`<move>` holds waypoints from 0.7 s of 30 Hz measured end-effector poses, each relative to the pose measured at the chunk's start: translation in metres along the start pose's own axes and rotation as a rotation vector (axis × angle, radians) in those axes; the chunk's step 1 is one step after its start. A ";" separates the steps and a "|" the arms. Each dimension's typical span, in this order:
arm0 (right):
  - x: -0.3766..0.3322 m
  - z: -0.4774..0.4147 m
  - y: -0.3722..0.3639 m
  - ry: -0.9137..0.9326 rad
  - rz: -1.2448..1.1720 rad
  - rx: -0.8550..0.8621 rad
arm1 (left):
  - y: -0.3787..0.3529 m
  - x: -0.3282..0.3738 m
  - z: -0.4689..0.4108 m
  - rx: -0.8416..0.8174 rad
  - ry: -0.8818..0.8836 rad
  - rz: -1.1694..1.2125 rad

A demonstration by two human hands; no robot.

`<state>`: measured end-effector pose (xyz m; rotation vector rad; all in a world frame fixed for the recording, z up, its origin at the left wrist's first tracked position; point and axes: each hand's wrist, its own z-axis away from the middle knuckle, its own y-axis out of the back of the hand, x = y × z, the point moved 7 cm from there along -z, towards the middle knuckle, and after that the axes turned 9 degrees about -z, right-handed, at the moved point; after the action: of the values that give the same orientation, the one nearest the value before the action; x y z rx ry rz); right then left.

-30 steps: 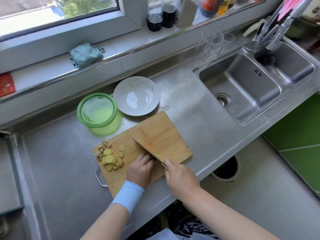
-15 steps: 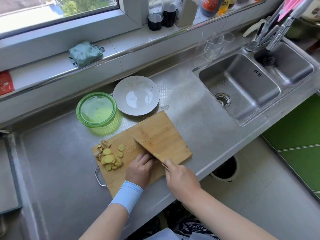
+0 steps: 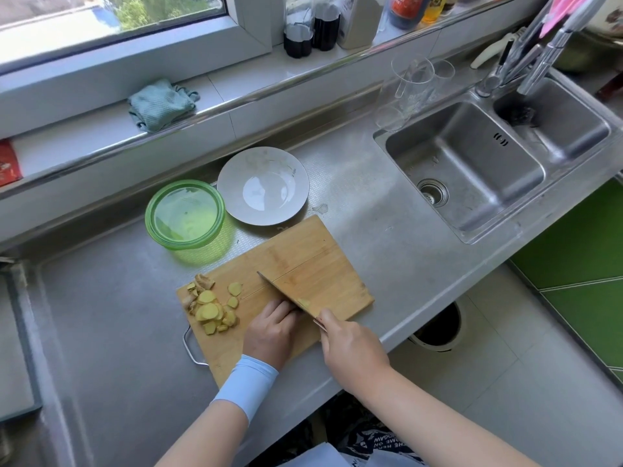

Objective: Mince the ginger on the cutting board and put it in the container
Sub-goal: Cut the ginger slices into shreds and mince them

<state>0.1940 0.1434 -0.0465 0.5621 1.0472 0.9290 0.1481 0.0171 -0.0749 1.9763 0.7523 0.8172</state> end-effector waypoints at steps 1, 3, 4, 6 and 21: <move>0.001 0.000 0.000 -0.001 -0.001 -0.001 | 0.000 0.000 -0.001 -0.006 0.001 0.007; 0.001 0.000 0.000 0.004 -0.002 -0.002 | 0.002 0.000 -0.002 -0.020 0.009 0.027; 0.001 0.000 0.000 0.006 -0.005 -0.001 | 0.002 -0.001 -0.002 -0.031 0.020 0.039; 0.001 0.000 0.000 0.008 -0.007 0.001 | 0.003 -0.003 -0.003 -0.051 0.051 0.055; 0.002 -0.002 -0.002 0.026 0.011 0.011 | -0.006 -0.005 0.002 -0.125 -0.009 -0.011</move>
<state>0.1936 0.1441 -0.0496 0.5667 1.0740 0.9434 0.1456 0.0151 -0.0819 1.8620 0.6899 0.8285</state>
